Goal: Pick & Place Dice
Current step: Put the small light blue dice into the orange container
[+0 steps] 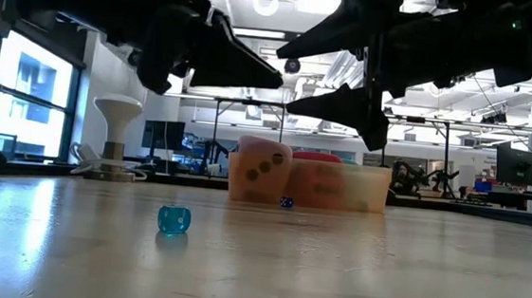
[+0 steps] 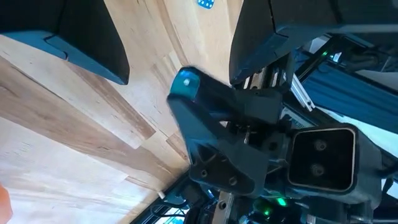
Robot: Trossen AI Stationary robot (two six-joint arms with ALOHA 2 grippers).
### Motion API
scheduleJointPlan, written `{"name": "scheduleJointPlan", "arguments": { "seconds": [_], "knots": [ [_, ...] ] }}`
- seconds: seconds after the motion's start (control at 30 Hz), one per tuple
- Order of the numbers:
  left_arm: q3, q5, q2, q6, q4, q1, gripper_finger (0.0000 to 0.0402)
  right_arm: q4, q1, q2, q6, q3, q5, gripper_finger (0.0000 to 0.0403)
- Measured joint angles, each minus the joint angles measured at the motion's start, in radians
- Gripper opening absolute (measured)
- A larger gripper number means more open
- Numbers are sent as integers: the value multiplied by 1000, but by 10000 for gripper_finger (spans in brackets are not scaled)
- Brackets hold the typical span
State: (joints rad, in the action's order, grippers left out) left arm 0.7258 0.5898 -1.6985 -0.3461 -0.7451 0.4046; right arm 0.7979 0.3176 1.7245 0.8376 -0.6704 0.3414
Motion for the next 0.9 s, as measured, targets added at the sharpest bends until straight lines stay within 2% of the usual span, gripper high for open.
{"name": "scheduleJointPlan", "arguments": {
  "seconds": [0.43, 0.9],
  "knots": [
    [4, -70, 0, -43, -30, -24, 41, 5, -16, 0, -3, 0, 0, 268],
    [5, -46, 0, -45, -30, -50, 41, 52, -51, 0, -4, 0, -72, 268]
  ]
}}
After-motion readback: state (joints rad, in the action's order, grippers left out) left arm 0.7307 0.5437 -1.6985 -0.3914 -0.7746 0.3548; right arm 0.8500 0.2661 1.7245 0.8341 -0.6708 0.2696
